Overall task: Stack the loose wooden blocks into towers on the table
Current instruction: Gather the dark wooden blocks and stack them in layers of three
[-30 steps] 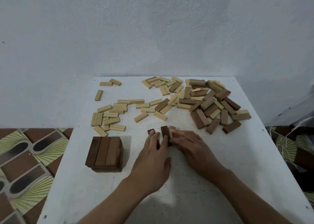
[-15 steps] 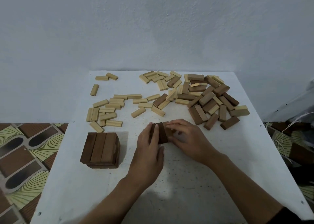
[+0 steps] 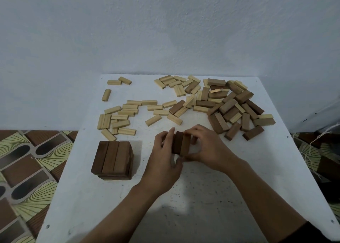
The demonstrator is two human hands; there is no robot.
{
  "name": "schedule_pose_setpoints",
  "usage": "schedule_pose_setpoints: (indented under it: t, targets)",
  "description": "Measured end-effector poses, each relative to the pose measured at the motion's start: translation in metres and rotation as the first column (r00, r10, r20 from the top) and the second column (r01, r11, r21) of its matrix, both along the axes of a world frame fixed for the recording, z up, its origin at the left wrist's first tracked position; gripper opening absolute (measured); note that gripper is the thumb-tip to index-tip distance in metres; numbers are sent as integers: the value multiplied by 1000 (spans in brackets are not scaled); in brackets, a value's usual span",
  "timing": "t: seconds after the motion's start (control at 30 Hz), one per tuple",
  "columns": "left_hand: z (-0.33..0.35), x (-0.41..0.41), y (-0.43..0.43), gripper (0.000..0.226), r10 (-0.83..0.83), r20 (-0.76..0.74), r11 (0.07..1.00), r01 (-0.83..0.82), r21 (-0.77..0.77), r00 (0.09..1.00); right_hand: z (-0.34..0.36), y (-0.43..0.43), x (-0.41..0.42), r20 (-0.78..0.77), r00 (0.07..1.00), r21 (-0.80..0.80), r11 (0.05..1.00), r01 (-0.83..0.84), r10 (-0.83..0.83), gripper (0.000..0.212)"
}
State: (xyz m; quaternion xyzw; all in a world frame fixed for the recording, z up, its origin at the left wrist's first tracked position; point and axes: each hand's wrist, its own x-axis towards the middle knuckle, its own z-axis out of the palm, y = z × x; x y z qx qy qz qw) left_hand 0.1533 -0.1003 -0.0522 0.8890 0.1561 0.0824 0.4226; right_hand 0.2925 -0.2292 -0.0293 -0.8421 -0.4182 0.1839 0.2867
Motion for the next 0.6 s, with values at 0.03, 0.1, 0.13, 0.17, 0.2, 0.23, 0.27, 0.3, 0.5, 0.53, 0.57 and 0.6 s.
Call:
schedule_pose_setpoints:
  t: [0.03, 0.1, 0.13, 0.17, 0.2, 0.23, 0.27, 0.3, 0.5, 0.53, 0.57, 0.6]
  targets:
    - [0, 0, 0, 90, -17, -11, 1000, 16, -15, 1000, -2, -1, -4, 55, 998, -27, 999, 33, -32, 83]
    - [0, 0, 0, 91, -46, -12, 998, 46, -32, 999, -6, -5, -12, 168, 982, -69, 993, 99, -86, 89]
    - [2, 1, 0, 88, -48, -3, 998, 48, -36, 999, -9, -6, -17, 202, 973, -62, 990, 130, -115, 89]
    - [4, 2, -1, 83, -41, 9, 998, 41, -39, 999, -12, -8, -22, 226, 963, -40, 986, 160, -147, 87]
    - [6, 3, -2, 76, -28, 22, 999, 29, -42, 999, -14, -9, -27, 249, 952, -15, 982, 187, -177, 85]
    - [7, 3, -3, 67, -16, 28, 999, 17, -45, 999, -16, -10, -32, 275, 940, 7, 978, 208, -202, 83]
    - [8, 4, -4, 60, -9, 22, 999, 10, -38, 1000, -18, -11, -36, 305, 926, 24, 974, 226, -223, 82]
    - [10, 5, -4, 58, -10, 11, 1000, 10, -22, 1000, -20, -12, -39, 330, 912, 40, 969, 245, -245, 80]
    - [6, 3, -5, 47, -40, 59, 999, 40, -7, 997, -21, -25, -43, 222, 920, 101, 946, 308, -323, 80]
    - [5, 0, -5, 47, -36, 76, 999, 36, -8, 996, -20, -29, -42, 164, 932, 118, 944, 307, -323, 81]
    - [4, -3, -5, 49, -32, 86, 999, 33, -10, 996, -20, -33, -40, 110, 942, 134, 944, 302, -317, 81]
    - [2, -6, -4, 52, -32, 91, 999, 33, -10, 995, -19, -36, -38, 68, 950, 146, 945, 292, -304, 80]
